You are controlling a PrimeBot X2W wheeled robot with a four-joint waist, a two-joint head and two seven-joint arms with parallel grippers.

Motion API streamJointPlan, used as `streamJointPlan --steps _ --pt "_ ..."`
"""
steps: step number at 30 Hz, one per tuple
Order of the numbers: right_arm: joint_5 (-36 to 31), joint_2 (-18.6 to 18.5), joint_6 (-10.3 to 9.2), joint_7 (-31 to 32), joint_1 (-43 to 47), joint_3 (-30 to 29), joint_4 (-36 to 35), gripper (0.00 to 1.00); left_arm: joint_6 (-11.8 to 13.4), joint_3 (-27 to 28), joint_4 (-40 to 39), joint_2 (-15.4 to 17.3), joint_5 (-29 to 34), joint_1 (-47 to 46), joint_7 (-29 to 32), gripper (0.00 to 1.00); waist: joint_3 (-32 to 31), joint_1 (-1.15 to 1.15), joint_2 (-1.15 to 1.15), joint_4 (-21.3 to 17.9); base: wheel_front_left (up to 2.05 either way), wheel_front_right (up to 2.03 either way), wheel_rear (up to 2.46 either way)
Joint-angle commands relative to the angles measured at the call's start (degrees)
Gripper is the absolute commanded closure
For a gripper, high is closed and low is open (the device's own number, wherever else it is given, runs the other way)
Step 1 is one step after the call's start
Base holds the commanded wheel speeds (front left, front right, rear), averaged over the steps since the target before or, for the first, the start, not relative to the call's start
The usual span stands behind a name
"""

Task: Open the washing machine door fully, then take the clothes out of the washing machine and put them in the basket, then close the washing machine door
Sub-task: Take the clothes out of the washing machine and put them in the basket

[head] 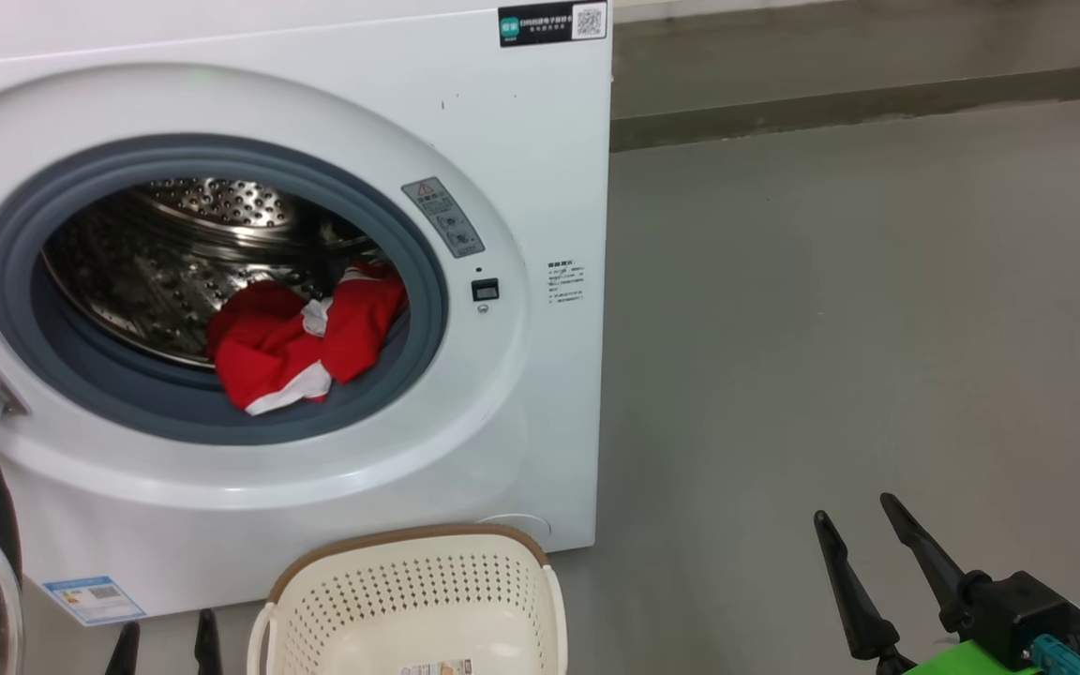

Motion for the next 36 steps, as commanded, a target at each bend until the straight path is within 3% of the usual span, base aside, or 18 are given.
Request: streamJointPlan --steps 1,11,20,36 --pt "0.36 -0.53 0.36 -0.37 -2.62 0.99 -1.67 0.0 0.3 1.58 -1.61 0.41 0.23 -2.22 -0.65 0.0 0.69 0.0 0.0 0.53 0.0 0.0 0.0" --pt "0.27 -1.12 0.36 -0.37 -3.31 0.82 -2.11 0.0 0.94 0.26 0.22 0.92 -0.25 -9.77 1.25 0.0 4.2 0.0 0.0 2.91 0.0 0.0 0.0" --pt "-0.02 -2.21 0.36 -0.37 -7.27 0.94 -3.0 0.0 1.49 -1.26 4.3 1.6 -0.16 -21.76 1.57 0.0 11.9 0.0 0.0 3.74 0.0 0.0 0.0" --pt "-0.66 -3.33 0.36 -0.37 -15.03 1.54 -4.23 0.0 -1.23 -2.34 25.45 5.96 -2.93 -49.43 1.38 0.0 25.91 0.0 0.0 2.27 0.0 0.0 0.0"
